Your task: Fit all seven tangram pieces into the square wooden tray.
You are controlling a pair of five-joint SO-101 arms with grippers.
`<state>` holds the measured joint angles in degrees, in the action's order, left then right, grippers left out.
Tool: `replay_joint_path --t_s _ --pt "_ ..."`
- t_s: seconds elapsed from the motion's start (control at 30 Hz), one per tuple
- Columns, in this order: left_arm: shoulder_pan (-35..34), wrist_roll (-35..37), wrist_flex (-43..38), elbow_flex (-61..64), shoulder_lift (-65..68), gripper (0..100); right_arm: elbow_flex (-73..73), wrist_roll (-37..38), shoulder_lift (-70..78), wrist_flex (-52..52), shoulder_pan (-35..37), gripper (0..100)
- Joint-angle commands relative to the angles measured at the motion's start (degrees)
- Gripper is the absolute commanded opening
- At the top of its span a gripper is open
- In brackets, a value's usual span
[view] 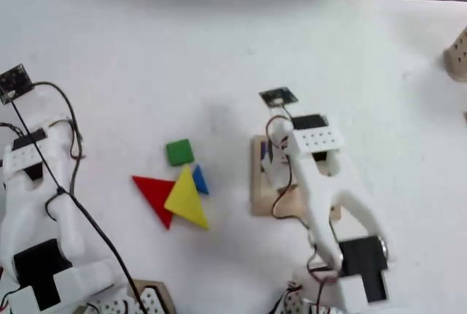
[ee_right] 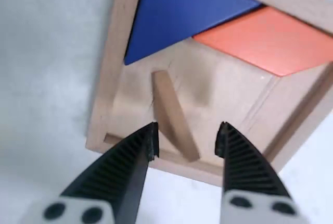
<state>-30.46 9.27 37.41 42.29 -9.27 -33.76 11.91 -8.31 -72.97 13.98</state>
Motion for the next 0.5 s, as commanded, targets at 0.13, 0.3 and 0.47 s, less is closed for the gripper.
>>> replay_joint_path --t_s 0.13,0.3,0.47 --pt "1.1 0.3 -0.9 -0.4 -0.7 3 4.0 5.2 -15.4 -10.6 -1.4 17.8" --pt "4.8 0.3 -0.9 -0.4 -0.6 3 -7.4 5.5 -21.8 -6.4 -9.5 15.6" --pt "9.4 0.4 1.1 0.8 -0.9 2 -15.2 6.5 -25.5 0.9 -22.0 1.3"
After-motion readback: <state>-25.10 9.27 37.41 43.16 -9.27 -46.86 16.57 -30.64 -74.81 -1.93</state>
